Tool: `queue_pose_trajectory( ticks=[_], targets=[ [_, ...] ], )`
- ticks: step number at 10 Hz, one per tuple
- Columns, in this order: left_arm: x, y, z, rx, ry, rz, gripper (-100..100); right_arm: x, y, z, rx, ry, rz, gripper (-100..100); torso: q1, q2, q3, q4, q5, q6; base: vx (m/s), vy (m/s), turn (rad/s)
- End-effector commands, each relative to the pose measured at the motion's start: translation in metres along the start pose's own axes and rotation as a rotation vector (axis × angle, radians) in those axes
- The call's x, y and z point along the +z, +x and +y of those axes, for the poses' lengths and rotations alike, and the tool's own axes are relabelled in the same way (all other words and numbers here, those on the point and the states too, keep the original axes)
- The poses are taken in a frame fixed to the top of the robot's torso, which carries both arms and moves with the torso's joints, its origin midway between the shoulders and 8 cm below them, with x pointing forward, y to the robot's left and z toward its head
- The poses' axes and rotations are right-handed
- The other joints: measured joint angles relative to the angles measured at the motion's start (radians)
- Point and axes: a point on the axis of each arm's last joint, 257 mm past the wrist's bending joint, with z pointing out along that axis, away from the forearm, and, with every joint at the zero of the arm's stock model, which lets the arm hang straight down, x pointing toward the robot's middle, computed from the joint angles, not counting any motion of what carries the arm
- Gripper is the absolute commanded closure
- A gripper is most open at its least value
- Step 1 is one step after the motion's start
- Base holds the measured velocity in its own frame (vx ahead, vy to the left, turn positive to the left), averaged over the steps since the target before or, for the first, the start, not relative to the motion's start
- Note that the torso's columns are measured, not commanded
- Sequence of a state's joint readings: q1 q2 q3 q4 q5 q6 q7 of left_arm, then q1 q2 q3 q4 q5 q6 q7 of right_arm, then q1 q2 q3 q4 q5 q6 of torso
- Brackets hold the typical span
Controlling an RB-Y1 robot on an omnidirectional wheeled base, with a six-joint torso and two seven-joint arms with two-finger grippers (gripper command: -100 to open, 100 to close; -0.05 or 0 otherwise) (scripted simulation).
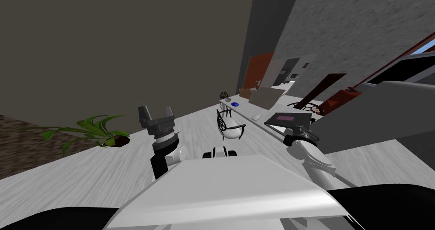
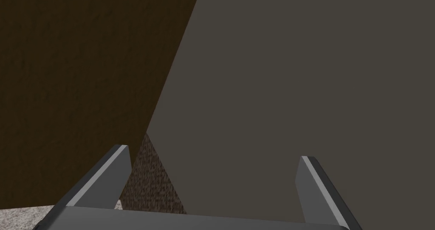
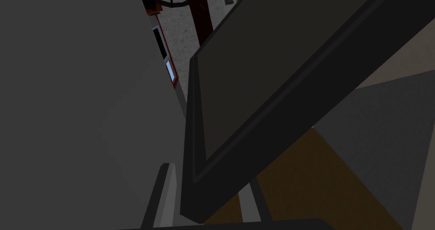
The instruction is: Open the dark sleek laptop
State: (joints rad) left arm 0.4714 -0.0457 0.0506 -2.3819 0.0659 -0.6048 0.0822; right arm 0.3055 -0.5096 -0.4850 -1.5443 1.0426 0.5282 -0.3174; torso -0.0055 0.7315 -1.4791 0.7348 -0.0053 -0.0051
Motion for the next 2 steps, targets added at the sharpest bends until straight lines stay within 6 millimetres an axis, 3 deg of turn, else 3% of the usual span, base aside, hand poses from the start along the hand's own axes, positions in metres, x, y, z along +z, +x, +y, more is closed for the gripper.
queue_pose_trajectory(
  ticks=[1, 2],
  targets=[
    [0.0000, 0.0000, 0.0000, 0.000, 0.000, 0.000, 0, -0.0108, 0.0186, 0.0123, 0.044, -0.019, 0.016, 100, 0.002, 0.000, 0.000, 0.000, 0.001, 0.000, -0.002, -0.040, -0.038],
    [0.0000, 0.0000, 0.0000, 0.000, 0.000, 0.000, 0, -0.0143, 0.0254, 0.0218, 0.089, -0.037, 0.024, 100, 0.001, 0.000, 0.000, 0.000, 0.001, -0.001, 0.000, -0.050, -0.090]
  ],
)
